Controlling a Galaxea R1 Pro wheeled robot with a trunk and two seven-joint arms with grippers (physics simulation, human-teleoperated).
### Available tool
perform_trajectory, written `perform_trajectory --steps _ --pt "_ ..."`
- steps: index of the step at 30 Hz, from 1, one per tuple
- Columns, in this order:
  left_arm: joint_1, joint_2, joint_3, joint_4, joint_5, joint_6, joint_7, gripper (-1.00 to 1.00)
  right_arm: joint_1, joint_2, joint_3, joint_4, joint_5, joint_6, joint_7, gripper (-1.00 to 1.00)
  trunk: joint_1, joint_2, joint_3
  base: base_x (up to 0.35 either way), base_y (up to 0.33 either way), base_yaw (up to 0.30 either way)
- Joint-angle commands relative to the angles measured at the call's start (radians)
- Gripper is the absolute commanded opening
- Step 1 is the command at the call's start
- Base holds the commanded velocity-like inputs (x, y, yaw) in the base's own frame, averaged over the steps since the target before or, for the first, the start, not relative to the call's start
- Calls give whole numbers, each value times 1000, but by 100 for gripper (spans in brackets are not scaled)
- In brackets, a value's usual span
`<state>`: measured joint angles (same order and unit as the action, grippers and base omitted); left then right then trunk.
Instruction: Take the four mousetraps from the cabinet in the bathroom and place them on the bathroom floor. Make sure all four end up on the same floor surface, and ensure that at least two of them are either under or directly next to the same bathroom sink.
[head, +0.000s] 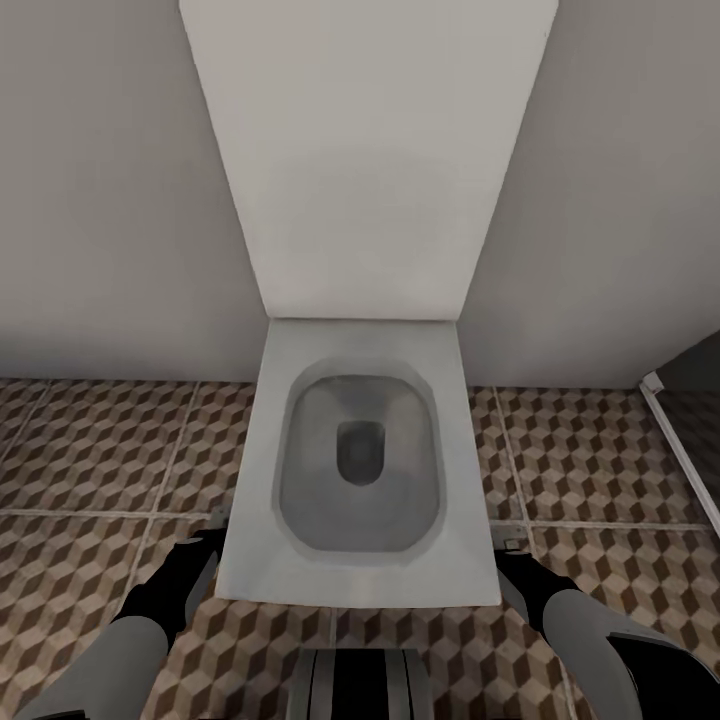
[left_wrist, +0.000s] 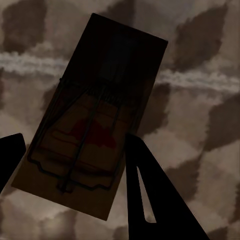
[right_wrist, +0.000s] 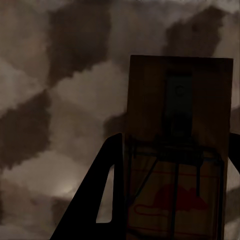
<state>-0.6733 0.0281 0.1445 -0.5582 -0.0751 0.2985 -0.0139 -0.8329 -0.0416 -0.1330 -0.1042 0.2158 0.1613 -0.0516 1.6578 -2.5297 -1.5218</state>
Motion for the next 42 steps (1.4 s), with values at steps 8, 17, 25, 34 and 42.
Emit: perform_trajectory --steps 8,17,25,34,42 --pt "0 0 3 -2 -8 5 -1 -100 0 0 -8 -2 10 4 -1 -100 0 0 -1 0 0 0" --pt "0 0 3 -2 -8 5 -1 -100 0 0 -8 -2 10 3 -2 -100 0 0 -1 0 0 0" --pt "0 -1 3 -2 -8 4 -1 -100 0 0 -9 -7 12 -5 -2 -100 0 0 -1 0 0 0" --pt "0 0 3 -2 -7 5 -1 -100 0 3 -12 -16 13 -46 -2 -100 0 0 -1 0 0 0" --pt "0 2 4 -3 -6 6 -1 -100 -2 5 -13 -32 14 -43 -3 -100 0 0 -1 0 0 0"
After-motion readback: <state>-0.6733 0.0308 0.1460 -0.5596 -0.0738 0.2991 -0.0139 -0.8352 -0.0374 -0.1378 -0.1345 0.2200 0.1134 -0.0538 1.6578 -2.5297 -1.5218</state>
